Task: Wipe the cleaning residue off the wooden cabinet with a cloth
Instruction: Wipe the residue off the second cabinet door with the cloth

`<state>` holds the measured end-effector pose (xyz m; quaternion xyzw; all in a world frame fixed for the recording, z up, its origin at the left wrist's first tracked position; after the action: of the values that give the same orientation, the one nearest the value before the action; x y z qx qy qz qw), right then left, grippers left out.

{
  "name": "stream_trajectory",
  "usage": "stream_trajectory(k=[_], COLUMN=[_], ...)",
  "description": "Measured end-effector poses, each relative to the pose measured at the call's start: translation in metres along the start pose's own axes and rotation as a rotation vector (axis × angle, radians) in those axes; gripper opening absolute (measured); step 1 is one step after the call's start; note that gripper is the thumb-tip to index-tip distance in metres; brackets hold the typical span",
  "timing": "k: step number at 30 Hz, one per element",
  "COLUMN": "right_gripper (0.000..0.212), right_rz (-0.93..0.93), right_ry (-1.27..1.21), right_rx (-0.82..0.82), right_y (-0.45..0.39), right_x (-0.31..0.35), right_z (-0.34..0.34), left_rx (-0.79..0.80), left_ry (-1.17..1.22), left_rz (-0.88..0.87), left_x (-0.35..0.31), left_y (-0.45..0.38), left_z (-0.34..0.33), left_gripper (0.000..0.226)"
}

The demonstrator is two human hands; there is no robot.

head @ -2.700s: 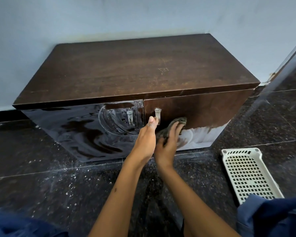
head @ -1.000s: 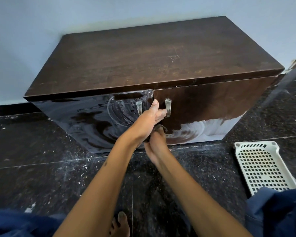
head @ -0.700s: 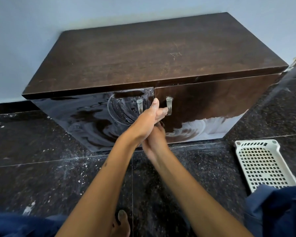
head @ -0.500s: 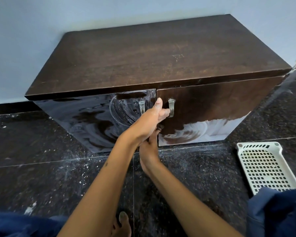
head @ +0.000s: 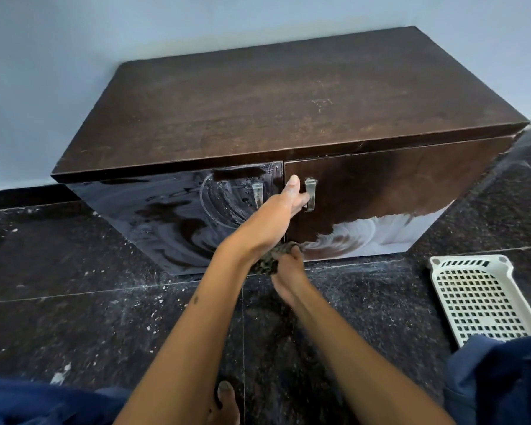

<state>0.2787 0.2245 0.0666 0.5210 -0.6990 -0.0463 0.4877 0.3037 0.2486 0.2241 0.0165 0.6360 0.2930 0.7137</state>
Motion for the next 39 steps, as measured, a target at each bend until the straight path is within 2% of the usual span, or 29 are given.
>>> stream_trajectory(k=[4, 8, 12, 15, 20, 23, 29, 32, 36, 39], right_gripper=[0.031, 0.034, 0.022, 0.025, 0.024, 0.021, 0.04, 0.04, 0.031, 0.023], right_rz=[0.01, 0.009, -0.082, -0.147, -0.183, -0.171, -0.137, -0.146, -0.17, -0.181], right_ry=[-0.109, -0.125, -0.139, -0.16, -0.205, -0.161, -0.188, -0.236, -0.233, -0.221], right_rx=[-0.086, -0.061, -0.064, -0.08, -0.017, -0.049, -0.169, -0.199, -0.098, -0.077], right_y=[-0.001, -0.003, -0.011, -0.025, -0.027, -0.031, -0.044, -0.041, -0.035, -0.036], right_x=[0.013, 0.004, 0.004, 0.008, -0.007, -0.01, 0.01, 0.011, -0.007, -0.004], right_z=[0.009, -0.005, 0.02, 0.044, 0.013, 0.018, 0.065, 0.05, 0.014, 0.019], left_rx=[-0.011, -0.037, -0.053, -0.058, -0.096, -0.096, -0.084, -0.099, -0.11, -0.109], left_ry=[0.036, 0.054, 0.048, 0.062, 0.071, 0.076, 0.082, 0.088, 0.1, 0.092], left_rz=[-0.001, -0.001, -0.005, -0.018, -0.011, -0.012, -0.018, -0.029, -0.027, -0.026], left_x=[0.004, 0.007, 0.003, 0.003, 0.006, 0.004, 0.003, 0.005, 0.008, 0.005], left_y=[-0.001, -0.004, -0.007, -0.007, -0.007, -0.006, -0.002, -0.002, -0.004, -0.005], left_z=[-0.002, -0.001, -0.003, -0.005, -0.004, -0.008, -0.01, -0.008, -0.006, -0.007], left_gripper=[0.071, 0.071, 0.071, 0.071, 0.07, 0.069, 0.066, 0.066, 0.067, 0.068])
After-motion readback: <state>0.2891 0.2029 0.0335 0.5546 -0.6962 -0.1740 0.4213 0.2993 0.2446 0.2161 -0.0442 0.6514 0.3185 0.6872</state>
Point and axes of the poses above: each hand's wrist, its own y-axis away from the middle knuckle, its own z-axis out of the back of the hand, x = y × z, the point moved 3 cm from there along -y, towards the middle knuckle, and after that the axes turned 3 degrees about x, right-handed, at the moved point
